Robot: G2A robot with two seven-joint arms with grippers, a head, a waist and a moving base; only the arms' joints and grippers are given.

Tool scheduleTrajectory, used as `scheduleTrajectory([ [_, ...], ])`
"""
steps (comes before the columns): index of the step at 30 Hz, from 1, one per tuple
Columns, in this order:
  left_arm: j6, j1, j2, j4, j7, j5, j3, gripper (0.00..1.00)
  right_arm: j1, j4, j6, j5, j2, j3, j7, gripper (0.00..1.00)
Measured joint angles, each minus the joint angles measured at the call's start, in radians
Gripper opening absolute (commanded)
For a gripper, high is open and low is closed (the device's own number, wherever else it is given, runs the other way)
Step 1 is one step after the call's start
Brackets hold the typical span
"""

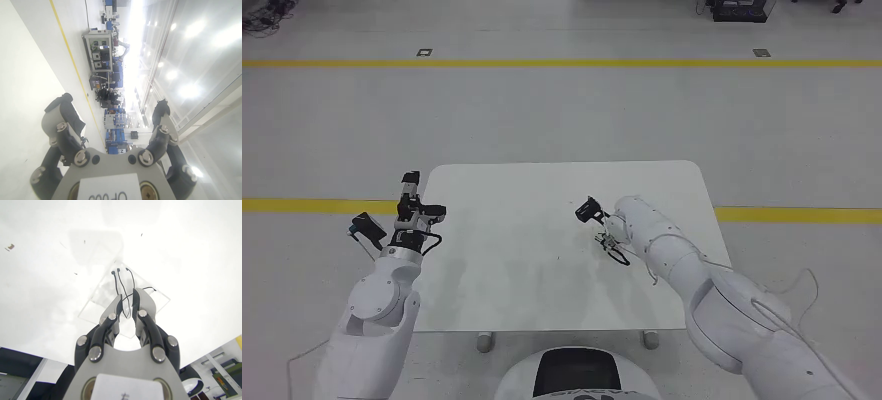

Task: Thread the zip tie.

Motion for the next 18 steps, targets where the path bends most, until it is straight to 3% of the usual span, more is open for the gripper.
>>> scheduleTrajectory([
  [3, 0.0, 0.0, 0.0, 0.0, 0.0, 0.0, 0.0, 1.0, 0.002, 0.017, 0.009, -0.007, -0.01, -0.002, -0.006, 0.18],
  [18, 0.0, 0.0, 0.0, 0.0, 0.0, 0.0, 0.0, 1.0, 0.009, 0.083, 0.028, -0.031, -0.046, -0.002, -0.032, 0.15],
])
